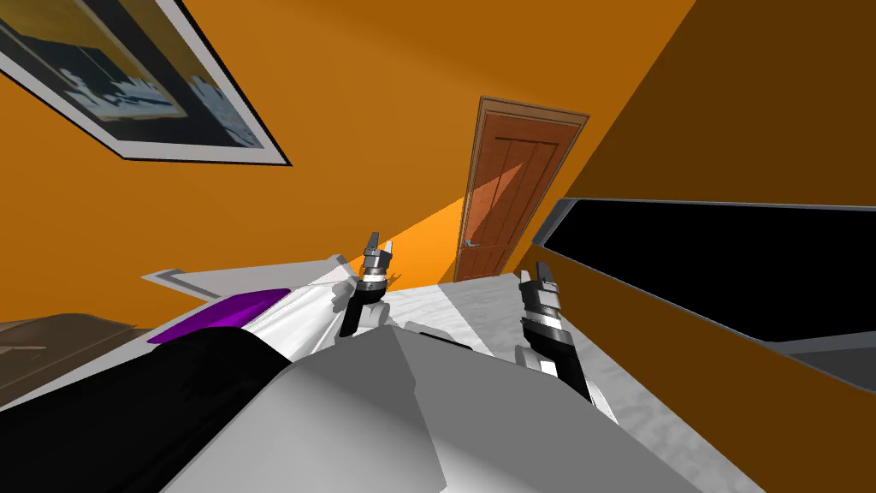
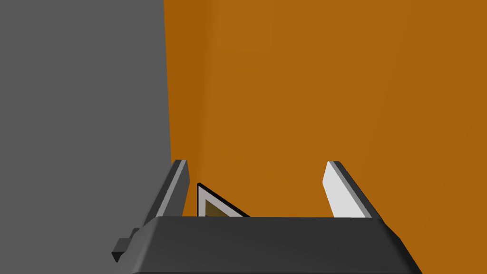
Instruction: Pull the door open
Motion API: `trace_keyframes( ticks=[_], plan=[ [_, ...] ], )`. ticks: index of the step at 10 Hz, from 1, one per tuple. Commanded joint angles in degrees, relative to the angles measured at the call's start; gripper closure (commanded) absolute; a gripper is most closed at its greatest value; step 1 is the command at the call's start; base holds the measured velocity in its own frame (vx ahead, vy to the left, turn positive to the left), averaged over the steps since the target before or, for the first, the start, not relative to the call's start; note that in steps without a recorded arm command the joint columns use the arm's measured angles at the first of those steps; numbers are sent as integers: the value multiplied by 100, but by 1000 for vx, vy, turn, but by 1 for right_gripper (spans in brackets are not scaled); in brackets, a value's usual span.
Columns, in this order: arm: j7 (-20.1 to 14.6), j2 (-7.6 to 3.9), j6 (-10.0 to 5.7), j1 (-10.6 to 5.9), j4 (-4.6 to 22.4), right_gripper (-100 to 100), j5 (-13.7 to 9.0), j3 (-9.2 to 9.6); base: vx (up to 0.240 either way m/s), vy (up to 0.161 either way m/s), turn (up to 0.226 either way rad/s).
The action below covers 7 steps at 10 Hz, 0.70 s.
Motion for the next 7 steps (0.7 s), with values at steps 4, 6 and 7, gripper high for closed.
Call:
trace_keyframes(
  ticks=[4,6,7],
  plan=[
    [-54,-103,-148,-214,522,-100,-40,-31,69,-24,59],
    [-85,-155,-232,-337,821,-100,-63,-48,76,-29,64],
    [-100,-180,-275,-398,970,-100,-75,-57,86,-31,72]
  ],
)
